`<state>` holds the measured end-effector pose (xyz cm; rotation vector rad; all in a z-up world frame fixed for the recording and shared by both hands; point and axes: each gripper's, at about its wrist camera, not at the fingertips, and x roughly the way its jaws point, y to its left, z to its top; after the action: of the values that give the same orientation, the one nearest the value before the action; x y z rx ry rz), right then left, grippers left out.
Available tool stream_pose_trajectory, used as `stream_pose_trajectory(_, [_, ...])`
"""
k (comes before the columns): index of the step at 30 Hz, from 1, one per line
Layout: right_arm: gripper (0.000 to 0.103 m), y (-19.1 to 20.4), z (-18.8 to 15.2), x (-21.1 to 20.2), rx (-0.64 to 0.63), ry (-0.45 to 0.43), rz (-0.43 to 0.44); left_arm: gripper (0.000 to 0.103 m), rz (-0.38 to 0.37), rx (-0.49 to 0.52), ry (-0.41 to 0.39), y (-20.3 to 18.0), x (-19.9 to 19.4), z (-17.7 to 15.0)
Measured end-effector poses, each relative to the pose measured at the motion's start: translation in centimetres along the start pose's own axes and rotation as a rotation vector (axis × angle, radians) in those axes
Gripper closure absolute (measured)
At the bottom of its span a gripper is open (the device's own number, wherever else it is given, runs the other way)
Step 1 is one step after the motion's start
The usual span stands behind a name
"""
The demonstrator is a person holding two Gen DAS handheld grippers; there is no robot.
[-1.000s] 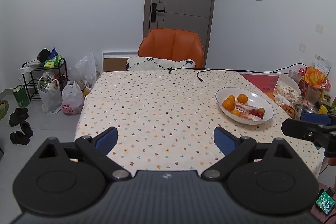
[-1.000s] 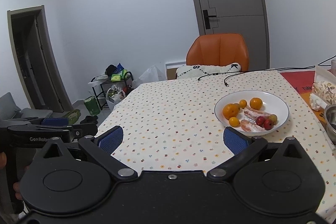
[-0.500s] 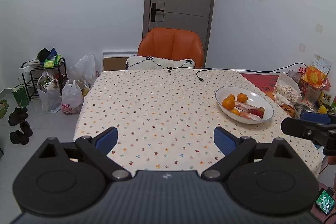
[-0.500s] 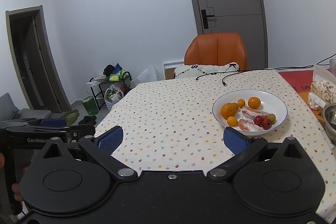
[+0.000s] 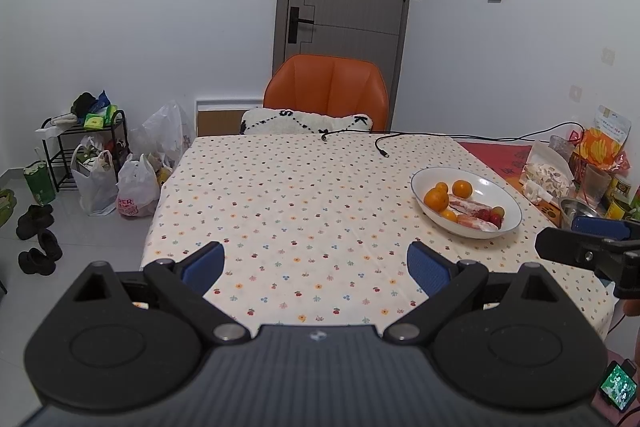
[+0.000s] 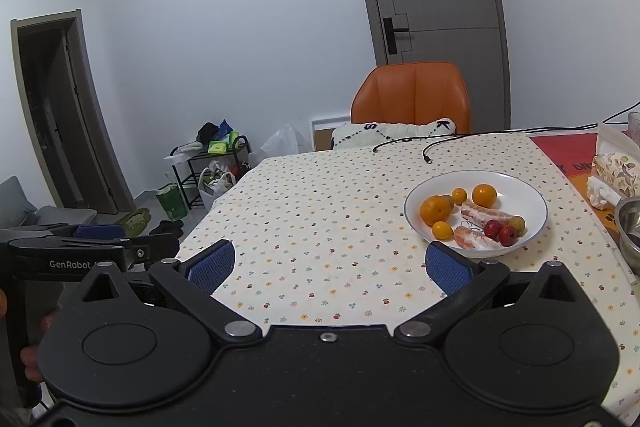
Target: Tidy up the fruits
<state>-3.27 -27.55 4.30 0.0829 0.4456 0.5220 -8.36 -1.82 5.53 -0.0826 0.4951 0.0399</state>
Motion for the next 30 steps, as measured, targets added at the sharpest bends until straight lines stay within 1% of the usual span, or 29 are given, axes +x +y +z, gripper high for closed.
stream_pose_trajectory(13, [0.0,-0.28,0.09,0.02,0.015,0.0,-0.009,0.006,-0.005,0.002,-0.006,0.0,0.01,-0.03])
stream_pose_trajectory(20, [0.0,0.1,-0.01,-0.02,-0.003,0.002,0.001,0.006,0.0,-0.002,-0.015,0.21,-0.3,0.01])
stream_pose_trajectory(30, [0.0,0.04,0.11,-0.05,0.001,-0.002,-0.006,0.006,0.003,-0.007,-0.016,0.48,-0.3,0.03])
